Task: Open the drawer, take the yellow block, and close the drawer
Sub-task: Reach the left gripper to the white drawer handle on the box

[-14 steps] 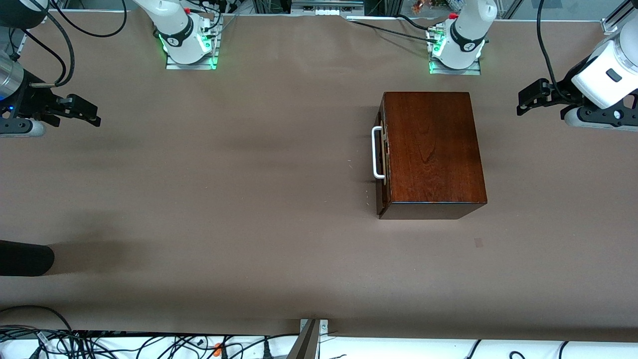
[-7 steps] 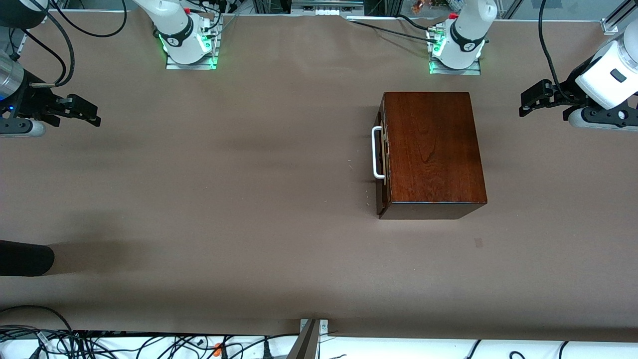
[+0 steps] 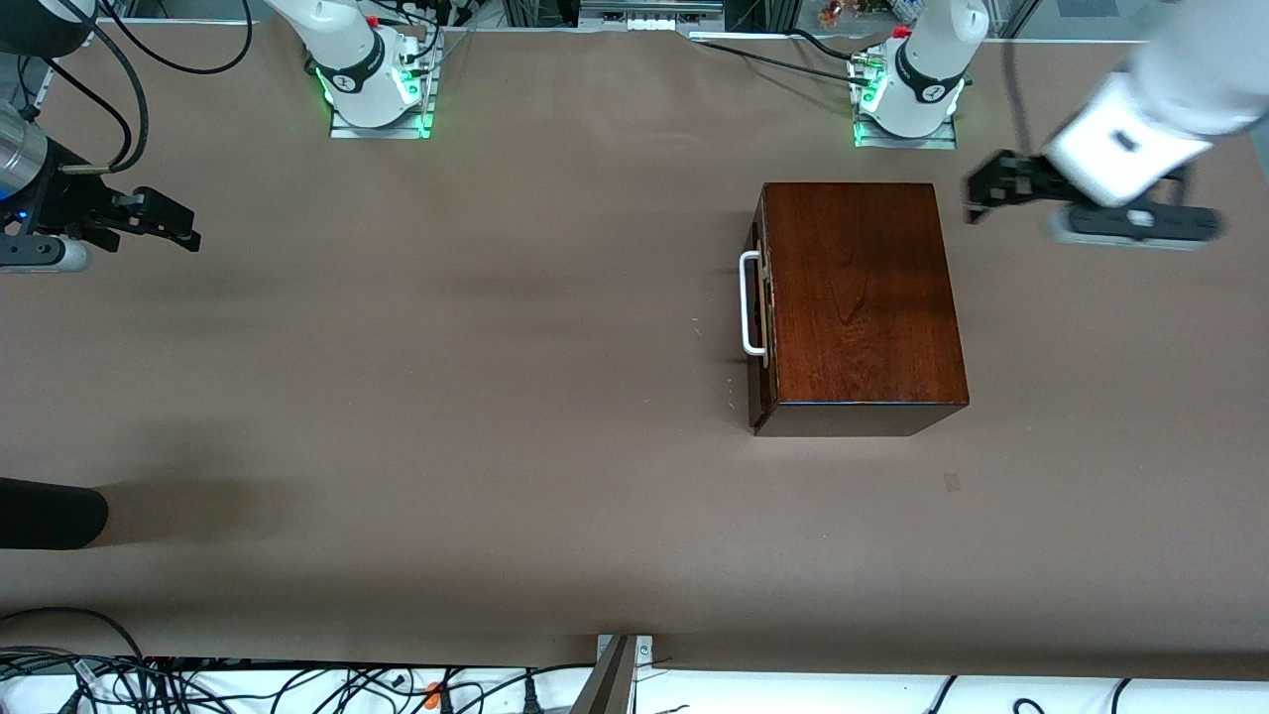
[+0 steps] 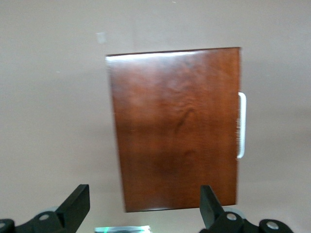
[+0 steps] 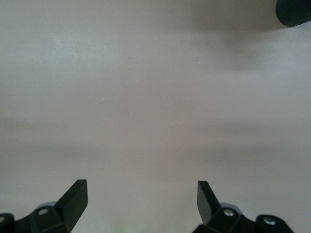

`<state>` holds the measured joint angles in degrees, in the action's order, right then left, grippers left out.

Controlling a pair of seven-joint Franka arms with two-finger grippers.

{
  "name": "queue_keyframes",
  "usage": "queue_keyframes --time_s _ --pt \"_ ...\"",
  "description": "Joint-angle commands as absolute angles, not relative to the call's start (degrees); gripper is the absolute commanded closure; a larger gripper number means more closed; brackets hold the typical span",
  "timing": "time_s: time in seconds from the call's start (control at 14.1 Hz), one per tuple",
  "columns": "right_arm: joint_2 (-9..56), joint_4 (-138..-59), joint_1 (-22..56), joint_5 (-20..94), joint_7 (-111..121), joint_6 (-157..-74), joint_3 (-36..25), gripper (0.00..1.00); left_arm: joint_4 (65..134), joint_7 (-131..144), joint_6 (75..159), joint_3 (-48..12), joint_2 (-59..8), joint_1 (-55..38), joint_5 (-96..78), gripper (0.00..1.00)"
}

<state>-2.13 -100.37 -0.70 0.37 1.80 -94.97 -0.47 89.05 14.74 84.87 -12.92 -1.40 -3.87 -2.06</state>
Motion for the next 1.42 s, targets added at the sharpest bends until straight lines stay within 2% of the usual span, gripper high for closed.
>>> queue_keyframes --time_s 0.0,0.14,0.28,0.5,0.71,1.06,1.35 --pt "-1.85 -99.40 -1.41 1.49 1.50 -93.95 -0.09 0.00 89.12 25.44 88.32 -19.83 -3.77 -4.13 -0.27 0.00" --pt "-1.85 -99.40 -1.41 1.49 1.50 -93.95 -0.09 0.00 88.86 33.62 89.30 -26.07 -6.14 -5.44 4.20 0.00" --pt "-1.85 -99.40 -1.41 1.49 1.49 -93.96 -0.09 0.00 85.45 38.91 89.30 -28.73 -10.17 -8.24 5.01 0.00" --pt "-1.85 -99.40 -1.41 1.49 1.50 -93.96 -0.09 0.00 83.32 45.85 89.38 -28.65 -15.37 -15.71 9.30 0.00" --pt "-1.85 -99.40 -1.41 1.49 1.50 -93.96 -0.09 0.00 83.32 50.52 93.49 -28.65 -20.11 -20.03 13.35 0.00" --pt "-1.85 -99.40 -1.41 1.49 1.49 -93.96 -0.09 0.00 84.81 50.36 98.51 -28.48 -25.04 -20.30 17.92 0.00" --pt "-1.85 -99.40 -1.41 1.49 1.49 -93.96 -0.09 0.00 89.81 49.48 103.96 -28.04 -26.80 -19.51 20.65 0.00"
